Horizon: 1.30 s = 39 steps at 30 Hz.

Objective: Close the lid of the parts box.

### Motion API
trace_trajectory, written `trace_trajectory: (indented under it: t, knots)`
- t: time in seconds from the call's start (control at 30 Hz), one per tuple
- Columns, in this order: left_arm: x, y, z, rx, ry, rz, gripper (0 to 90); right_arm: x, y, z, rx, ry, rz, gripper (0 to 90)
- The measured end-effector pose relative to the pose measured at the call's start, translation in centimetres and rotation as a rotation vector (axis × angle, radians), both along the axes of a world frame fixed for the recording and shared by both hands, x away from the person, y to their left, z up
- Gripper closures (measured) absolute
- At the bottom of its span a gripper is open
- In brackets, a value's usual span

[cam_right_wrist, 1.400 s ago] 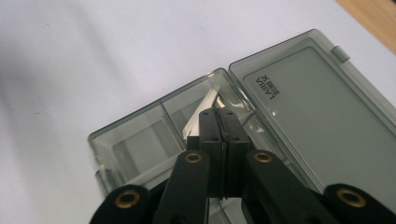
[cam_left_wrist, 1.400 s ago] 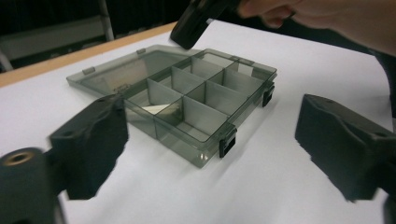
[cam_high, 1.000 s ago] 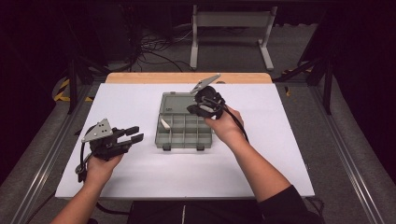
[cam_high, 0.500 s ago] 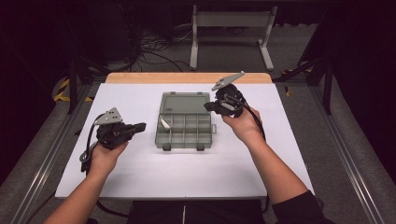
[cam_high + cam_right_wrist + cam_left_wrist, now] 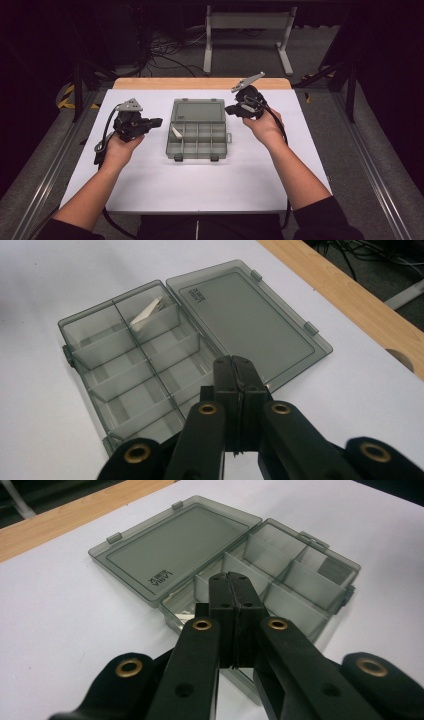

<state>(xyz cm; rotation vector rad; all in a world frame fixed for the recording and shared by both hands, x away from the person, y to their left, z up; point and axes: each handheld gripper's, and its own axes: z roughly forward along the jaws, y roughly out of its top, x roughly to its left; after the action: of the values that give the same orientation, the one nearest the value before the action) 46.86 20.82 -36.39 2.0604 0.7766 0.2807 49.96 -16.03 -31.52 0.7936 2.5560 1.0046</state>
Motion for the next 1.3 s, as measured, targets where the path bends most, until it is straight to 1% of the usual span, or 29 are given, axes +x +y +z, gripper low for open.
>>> trace_trajectory:
  t: [0.03,0.07,0.13,0.23,0.27,0.33,0.37,0.4,0.43,0.47,0.57,0.6,0.67,0.77,0.83,0.87,0.9,0.93,1.03,1.07,1.1,1.23,1.27,1.3]
  knots:
    - [0.3,-0.1,0.0,0.007,0.0,0.003,89.8,0.3,0.0,-0.1,-0.006,0.009,-0.005,90.0]
    - [0.5,-0.2,0.0,0.007,0.011,0.004,89.8,0.5,0.0,-0.1,-0.009,0.008,-0.004,90.0]
    - [1.4,-0.5,-0.1,0.03,0.02,0.003,89.8,1.0,0.0,-0.3,-0.017,0.013,-0.011,90.0]
    - [2.2,-0.8,-0.2,0.05,0.026,0.011,89.8,1.7,0.0,-0.4,-0.028,0.013,-0.016,90.0]
    - [2.5,-0.9,-0.3,0.051,0.038,0.015,89.8,1.9,0.0,-0.5,-0.032,0.013,-0.019,90.0]
    - [2.7,-1.0,-0.3,0.051,0.04,0.02,89.8,2.1,0.1,-0.6,-0.037,0.012,-0.02,90.0]
    - [3.4,-1.0,-0.4,0.061,0.049,0.025,89.8,2.6,0.1,-0.7,-0.047,0.015,-0.024,90.0]
    - [3.4,-1.0,-0.4,0.061,0.049,0.025,89.8,2.6,0.1,-0.7,-0.047,0.015,-0.024,90.0]
    - [3.7,-1.1,-0.4,0.064,0.054,0.031,89.8,3.0,0.0,-0.9,-0.048,0.016,-0.027,90.0]
    - [4.2,-1.1,-0.4,0.078,0.057,0.035,89.8,3.2,0.0,-0.9,-0.048,0.015,-0.028,90.0]
    - [4.7,-1.1,-0.4,0.075,0.059,0.042,89.8,3.8,-0.1,-1.1,-0.053,0.015,-0.036,90.0]
    - [4.9,-1.2,-0.4,0.077,0.072,0.04,89.8,4.0,-0.1,-1.1,-0.054,0.017,-0.04,90.0]
    - [5.3,-1.2,-0.5,0.091,0.069,0.038,89.8,4.2,-0.1,-1.2,-0.053,0.02,-0.047,90.0]
    - [5.9,-1.3,-0.6,0.082,0.082,0.05,89.8,4.8,-0.2,-1.3,-0.047,0.024,-0.049,90.0]
    - [6.2,-1.4,-0.5,0.082,0.09,0.054,89.8,5.3,-0.1,-1.5,-0.043,0.032,-0.054,90.0]
    - [6.4,-1.4,-0.5,0.081,0.089,0.055,89.8,5.5,-0.2,-1.5,-0.049,0.027,-0.049,90.0]
    - [6.6,-1.4,-0.4,0.087,0.093,0.055,89.8,5.6,-0.1,-1.5,-0.047,0.033,-0.054,90.0]
    - [6.8,-1.4,-0.4,0.092,0.092,0.058,89.7,5.8,-0.2,-1.6,-0.048,0.029,-0.057,90.0]
    - [7.3,-1.5,-0.3,0.103,0.099,0.06,89.8,6.3,-0.3,-1.8,-0.05,0.036,-0.063,90.0]
    - [7.5,-1.6,-0.3,0.096,0.102,0.068,89.8,6.5,-0.4,-1.9,-0.053,0.042,-0.071,90.0]
    - [7.7,-1.5,-0.3,0.103,0.095,0.066,89.8,6.7,-0.4,-1.9,-0.055,0.042,-0.073,90.0]
    - [8.1,-1.6,-0.4,0.105,0.103,0.074,89.8,7.1,-0.6,-2.2,-0.046,0.058,-0.092,90.0]
    - [8.2,-1.6,-0.5,0.102,0.113,0.078,89.8,7.2,-0.6,-2.4,-0.042,0.064,-0.1,90.0]
    - [8.2,-1.6,-0.5,0.102,0.113,0.078,89.8,7.3,-0.6,-2.6,-0.048,0.068,-0.099,90.0]
